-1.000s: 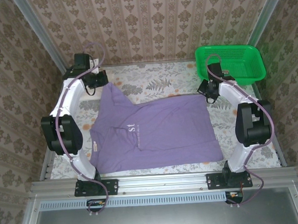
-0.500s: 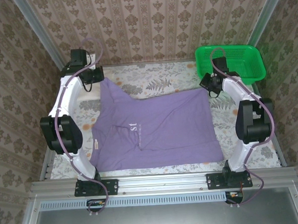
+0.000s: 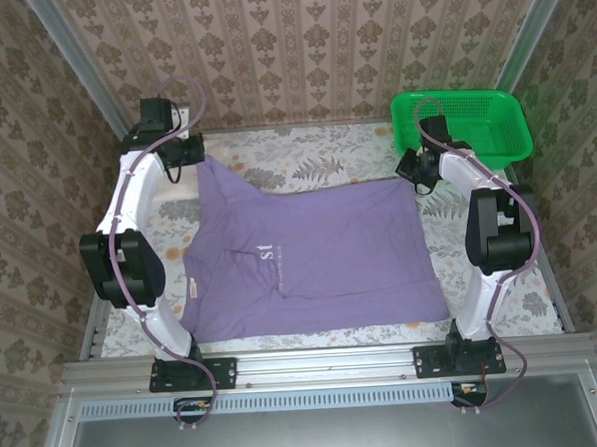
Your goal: Fold and stack the t-shirts
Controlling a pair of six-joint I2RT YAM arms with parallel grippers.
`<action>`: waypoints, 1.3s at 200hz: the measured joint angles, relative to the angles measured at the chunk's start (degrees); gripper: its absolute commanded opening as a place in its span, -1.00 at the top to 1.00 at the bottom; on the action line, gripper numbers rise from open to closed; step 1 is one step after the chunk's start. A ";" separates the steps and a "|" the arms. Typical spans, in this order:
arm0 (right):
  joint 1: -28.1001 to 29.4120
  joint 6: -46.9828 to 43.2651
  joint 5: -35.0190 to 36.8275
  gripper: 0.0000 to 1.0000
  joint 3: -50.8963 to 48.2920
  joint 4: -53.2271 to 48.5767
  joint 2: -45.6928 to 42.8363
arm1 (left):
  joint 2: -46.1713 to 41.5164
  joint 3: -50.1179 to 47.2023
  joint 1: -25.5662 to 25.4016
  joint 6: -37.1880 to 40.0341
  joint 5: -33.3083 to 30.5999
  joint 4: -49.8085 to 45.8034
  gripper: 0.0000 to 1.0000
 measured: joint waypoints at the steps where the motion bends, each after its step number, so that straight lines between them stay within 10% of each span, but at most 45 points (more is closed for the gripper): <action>1: 0.00 0.02 0.00 1.00 0.00 0.00 0.00 | 0.00 0.00 0.00 0.02 0.02 0.00 1.00; 201: -2.69 -7.52 -12.79 0.82 -20.81 -8.98 -21.18 | -50.69 -44.78 9.11 -24.28 24.70 -13.00 1.00; 223: -2.93 -8.11 -11.63 0.45 -24.72 -9.07 -22.73 | -56.35 -47.69 10.08 -24.94 19.15 -18.14 0.03; 260: -4.35 -6.75 -6.95 0.15 -26.01 -9.94 -23.37 | -58.21 -47.69 10.78 -24.39 10.40 -19.71 -0.34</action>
